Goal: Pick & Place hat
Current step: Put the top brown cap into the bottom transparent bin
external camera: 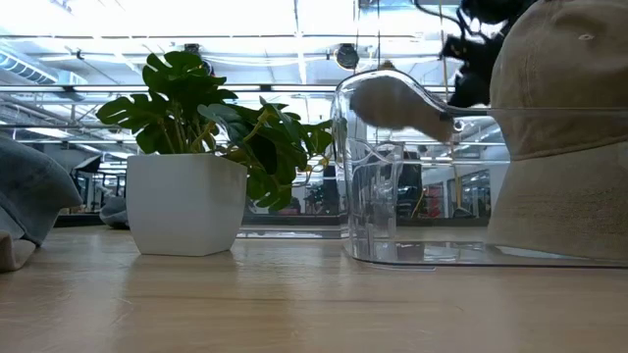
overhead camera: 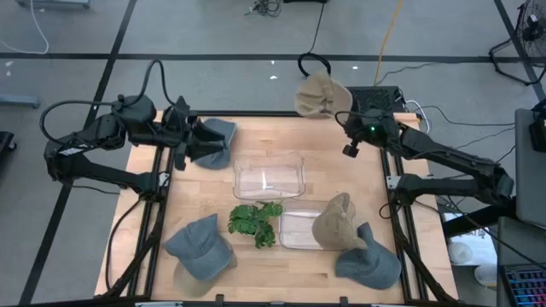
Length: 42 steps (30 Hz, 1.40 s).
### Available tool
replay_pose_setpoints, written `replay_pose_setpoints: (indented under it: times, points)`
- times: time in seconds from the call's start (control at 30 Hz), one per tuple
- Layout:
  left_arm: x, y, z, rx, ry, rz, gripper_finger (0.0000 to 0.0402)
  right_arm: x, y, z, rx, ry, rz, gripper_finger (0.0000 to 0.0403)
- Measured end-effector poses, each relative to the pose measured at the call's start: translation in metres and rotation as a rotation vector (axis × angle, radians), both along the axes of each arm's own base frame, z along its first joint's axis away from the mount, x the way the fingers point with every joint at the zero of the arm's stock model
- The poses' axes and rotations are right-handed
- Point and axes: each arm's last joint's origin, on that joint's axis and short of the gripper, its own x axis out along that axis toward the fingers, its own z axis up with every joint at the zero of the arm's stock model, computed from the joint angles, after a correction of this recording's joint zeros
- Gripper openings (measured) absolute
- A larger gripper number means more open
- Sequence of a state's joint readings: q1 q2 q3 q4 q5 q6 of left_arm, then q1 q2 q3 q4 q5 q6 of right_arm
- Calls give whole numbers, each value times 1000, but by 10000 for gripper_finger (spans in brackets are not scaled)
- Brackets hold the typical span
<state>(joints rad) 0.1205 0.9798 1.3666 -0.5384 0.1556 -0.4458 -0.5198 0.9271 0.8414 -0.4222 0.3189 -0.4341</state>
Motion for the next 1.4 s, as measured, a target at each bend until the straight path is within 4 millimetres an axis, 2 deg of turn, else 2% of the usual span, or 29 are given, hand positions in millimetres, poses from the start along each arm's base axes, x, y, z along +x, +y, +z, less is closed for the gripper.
replay_pose_setpoints:
  times: [0.27, 0.53, 0.7, 0.87, 1.03, 1.23, 1.4]
  points:
    - [0, 5, 2, 1, -17, 29, 212, 29, 1, 51, -94, -145, 44, 0]
    - [-1, 12, 2, -34, -21, 72, 212, 61, -12, 95, -153, -262, 43, 0]
    - [-3, 19, 3, -34, -35, 113, 212, 83, -26, 111, -142, -343, 98, 0]
    - [-4, 26, 10, -6, -106, 119, 212, 103, -45, 116, -102, -423, 153, 0]
    - [-6, 32, 16, 2, -167, 94, 212, 118, -54, 122, -61, -545, 226, 0]
    - [-7, 40, 18, 16, -187, 121, 212, 130, -51, 136, -34, -687, 317, 0]
    - [-9, 43, 19, 49, -196, 141, 212, 137, -34, 151, -17, -735, 386, 0]
